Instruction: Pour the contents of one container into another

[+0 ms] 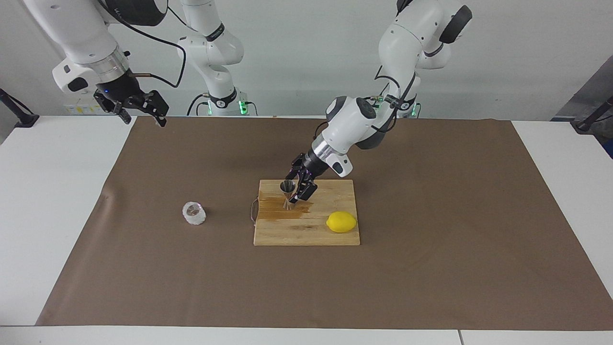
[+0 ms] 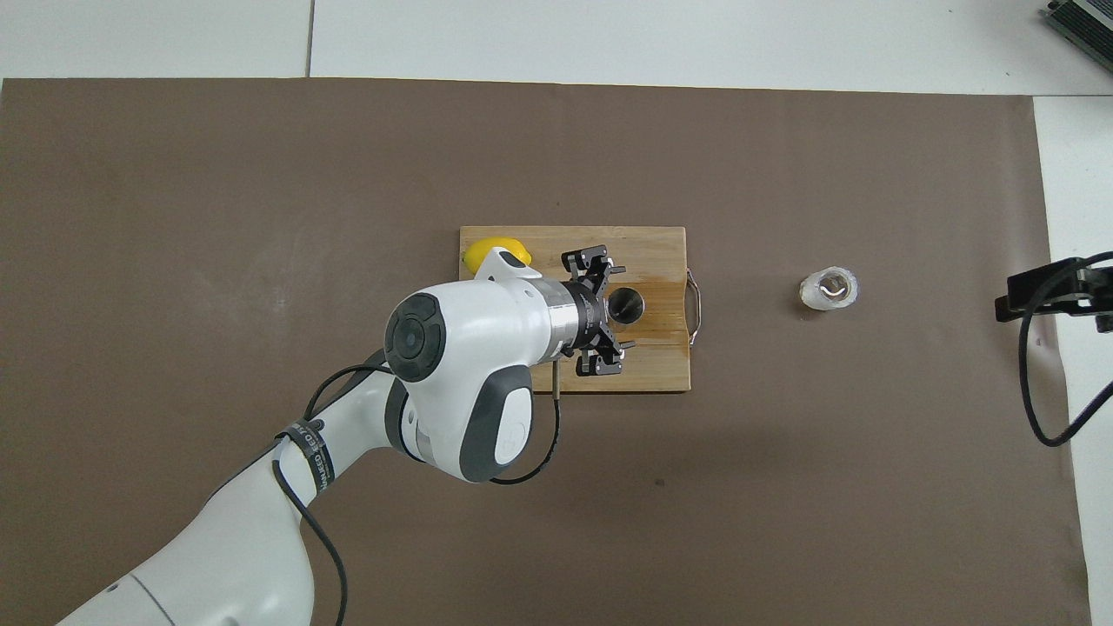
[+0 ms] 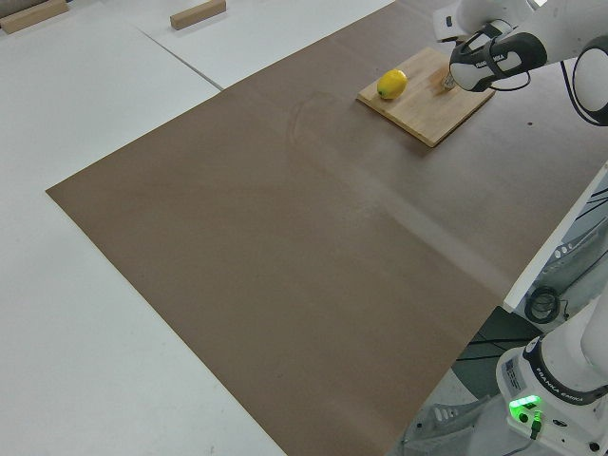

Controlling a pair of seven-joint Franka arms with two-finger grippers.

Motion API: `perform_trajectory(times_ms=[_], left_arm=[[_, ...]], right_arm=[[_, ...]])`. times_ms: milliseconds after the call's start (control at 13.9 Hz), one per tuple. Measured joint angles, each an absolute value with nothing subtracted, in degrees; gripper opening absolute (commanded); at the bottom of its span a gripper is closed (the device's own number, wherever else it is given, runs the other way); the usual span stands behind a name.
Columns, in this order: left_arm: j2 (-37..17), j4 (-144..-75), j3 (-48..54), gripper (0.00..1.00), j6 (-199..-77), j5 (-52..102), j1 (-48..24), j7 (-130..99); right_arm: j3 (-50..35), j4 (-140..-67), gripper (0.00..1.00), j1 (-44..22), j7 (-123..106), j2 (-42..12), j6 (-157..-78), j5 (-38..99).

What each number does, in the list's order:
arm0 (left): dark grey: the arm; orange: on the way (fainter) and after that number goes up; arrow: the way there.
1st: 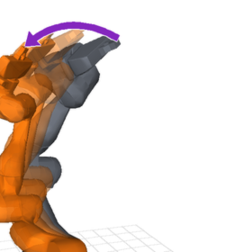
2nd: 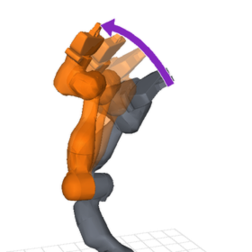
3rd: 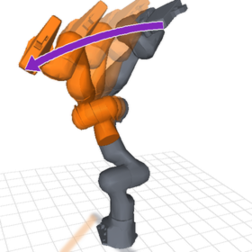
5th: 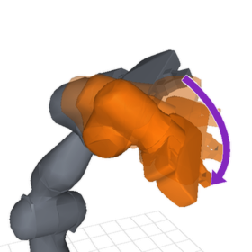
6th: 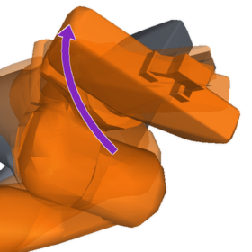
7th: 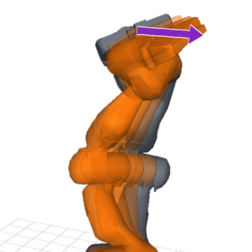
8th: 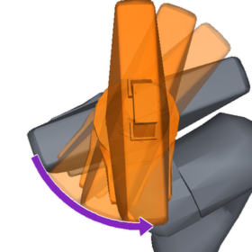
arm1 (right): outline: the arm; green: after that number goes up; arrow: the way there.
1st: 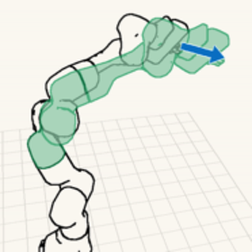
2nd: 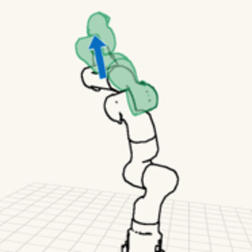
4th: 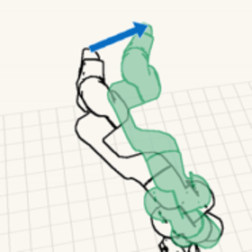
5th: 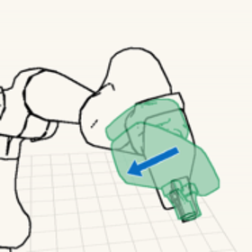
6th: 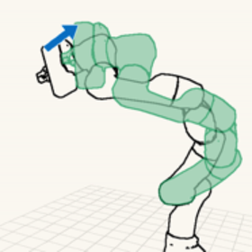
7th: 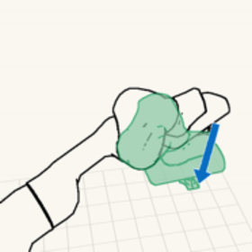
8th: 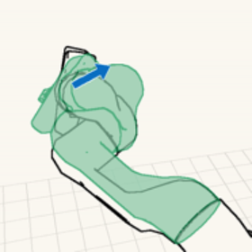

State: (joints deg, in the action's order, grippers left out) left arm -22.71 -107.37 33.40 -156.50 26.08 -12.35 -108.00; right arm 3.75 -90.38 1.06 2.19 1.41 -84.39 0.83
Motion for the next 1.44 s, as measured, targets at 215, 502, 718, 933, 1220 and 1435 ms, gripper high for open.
perform_trajectory(times_ms=[215,502,718,933,1220,1435], left_arm=[[-19.15,-104.73,33.14,1.0,-143.03,25.74,-11.03,-107.95],[-16.67,-99.36,32.44,1.0,-132.38,17.26,-8.11,-106.79],[-14.49,-97.87,29.23,1.0,-126.35,15.96,-7.79,-97.7],[-11.89,-96.48,24.93,1.0,-117.85,15.04,-7.7,-85.11],[-8.19,-96.26,18.63,1.0,-108.31,10.66,-7.57,-67.54],[-5.16,-96.25,11.76,1.0,-104.43,9.14,-7.15,-53.51]], right_arm=[[3.75,-90.38,1.0,1.06,2.19,1.41,-84.39,0.83],[3.75,-90.38,1.0,1.06,2.19,1.41,-84.39,0.83],[3.75,-90.38,1.0,1.06,2.19,1.41,-84.39,0.83],[3.75,-90.38,1.0,1.06,2.19,1.41,-84.39,0.83],[3.75,-90.38,1.0,1.06,2.19,1.41,-84.39,0.83],[3.75,-90.38,1.0,1.06,2.19,1.41,-84.39,0.83]])
